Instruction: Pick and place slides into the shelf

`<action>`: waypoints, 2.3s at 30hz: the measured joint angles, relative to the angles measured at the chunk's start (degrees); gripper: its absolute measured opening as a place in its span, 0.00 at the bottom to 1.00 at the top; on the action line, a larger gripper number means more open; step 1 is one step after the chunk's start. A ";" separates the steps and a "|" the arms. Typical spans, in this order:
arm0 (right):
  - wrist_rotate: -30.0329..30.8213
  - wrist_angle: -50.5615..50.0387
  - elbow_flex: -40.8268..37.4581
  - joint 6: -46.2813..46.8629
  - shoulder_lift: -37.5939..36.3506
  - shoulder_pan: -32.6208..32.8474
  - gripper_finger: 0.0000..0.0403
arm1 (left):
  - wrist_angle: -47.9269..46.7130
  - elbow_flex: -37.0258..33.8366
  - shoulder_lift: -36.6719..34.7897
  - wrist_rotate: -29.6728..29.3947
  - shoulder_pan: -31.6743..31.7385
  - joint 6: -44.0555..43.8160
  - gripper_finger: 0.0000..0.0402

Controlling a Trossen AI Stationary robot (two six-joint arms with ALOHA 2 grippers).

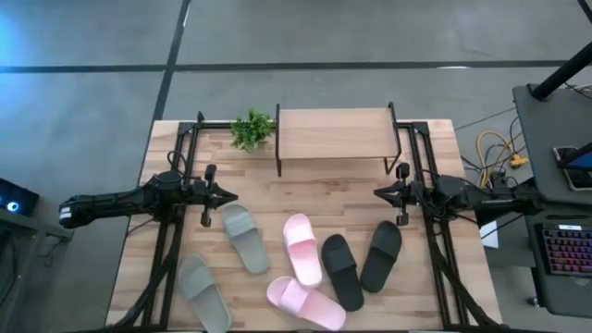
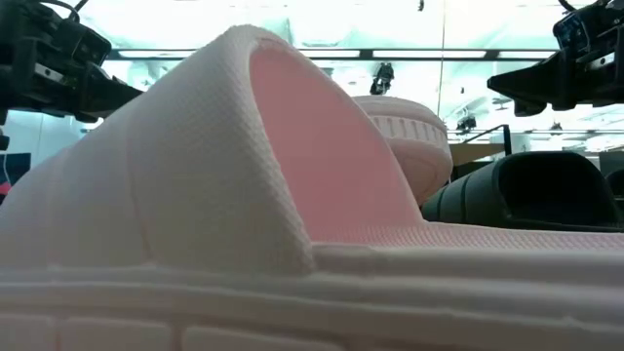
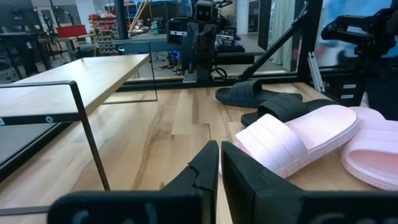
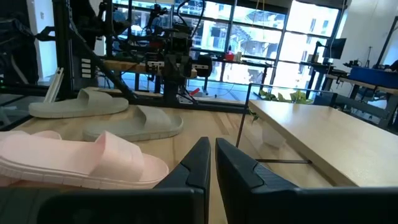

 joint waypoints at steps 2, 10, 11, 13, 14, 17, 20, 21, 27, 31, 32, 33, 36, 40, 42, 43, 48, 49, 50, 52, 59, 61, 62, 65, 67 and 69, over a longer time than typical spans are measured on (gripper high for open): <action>0.01 0.01 0.00 0.00 0.00 -0.01 0.04 | 0.00 0.01 0.00 -0.01 0.01 -0.01 0.01; 0.00 0.01 0.00 0.00 0.00 -0.01 0.04 | 0.00 0.01 -0.01 -0.01 0.01 -0.01 0.01; 0.00 -0.01 0.00 0.00 0.00 -0.01 0.04 | 0.00 0.01 0.00 0.01 0.00 -0.01 0.01; 0.00 0.01 0.00 0.00 -0.01 -0.01 0.04 | 0.00 0.01 0.00 0.01 0.02 -0.01 0.01; 0.01 -0.01 0.00 0.00 -0.01 -0.01 0.04 | 0.00 0.01 -0.01 0.01 0.01 -0.01 0.01; 0.00 0.01 0.00 0.00 0.00 -0.01 0.04 | 0.00 0.01 -0.02 0.00 0.02 0.00 0.01; -0.01 0.45 -0.02 0.00 0.00 -0.01 0.04 | 0.00 0.01 0.00 0.00 0.02 -0.01 0.01; 0.00 0.59 -0.02 0.00 -0.02 0.00 0.04 | 0.00 0.01 0.00 -0.02 0.02 0.01 0.01; -0.01 0.51 -0.01 10.15 -0.02 0.00 0.04 | 0.00 0.01 0.00 0.00 0.02 -0.01 0.01; 1.22 0.72 -0.01 21.73 0.38 -0.01 0.04 | 0.00 -0.01 0.00 0.01 0.01 -0.01 0.01; 1.42 1.20 -0.03 25.23 0.48 -0.01 0.04 | 0.00 0.01 -0.01 0.00 0.02 -0.01 0.01; 1.54 1.83 -0.04 28.85 0.45 -0.01 0.04 | 0.00 0.01 -0.01 0.01 0.01 0.00 0.01; 1.54 4.89 -0.04 36.50 0.39 -0.01 0.04 | -0.01 0.01 -0.02 -0.01 0.02 -0.01 0.01; 3.06 9.71 -0.04 44.47 0.39 -0.01 0.04 | -0.02 0.01 0.00 -0.02 0.02 -0.01 0.01; 5.71 13.09 -0.04 48.72 0.42 -0.01 0.04 | 0.00 -0.01 -0.02 0.01 0.00 0.00 0.01; 6.73 15.23 -0.04 50.96 0.45 -0.01 0.04 | -0.01 0.01 -0.02 -0.02 0.01 -0.01 0.01; 9.97 25.99 -0.04 59.43 2.09 -0.01 0.04 | 0.10 0.01 0.00 -0.84 0.00 0.21 0.01; 10.92 27.33 -0.04 59.58 2.69 -0.01 0.04 | 0.38 0.01 0.00 -1.84 0.00 -0.23 0.01; 11.68 28.59 -0.04 59.61 3.45 -0.01 0.04 | 1.15 0.01 0.00 -2.22 0.02 -2.57 0.01; 12.58 30.78 -0.04 59.89 5.61 -0.01 0.04 | 3.36 0.01 -0.01 -2.33 0.02 -12.80 0.01; 14.13 33.86 5.12 60.18 19.38 -0.01 0.04 | 10.00 -0.01 -0.02 -3.29 0.02 -53.95 0.01; 14.11 33.83 7.73 58.41 24.16 -0.01 0.04 | 11.36 0.01 -0.17 -3.27 0.00 -58.09 0.01; 14.11 33.76 9.06 57.58 26.31 -0.01 0.04 | 11.47 0.03 -0.17 -3.37 0.02 -58.33 0.01; 14.15 33.73 13.31 55.19 32.44 -0.13 0.04 | 11.52 0.03 0.07 -5.07 0.01 -57.21 0.01; 14.43 33.27 15.99 53.74 35.58 -0.19 0.04 | 11.63 0.03 0.37 -6.05 0.02 -57.31 0.01; 14.50 32.38 18.46 51.78 37.97 -0.18 0.04 | 11.93 0.03 0.37 -6.38 0.02 -57.29 0.01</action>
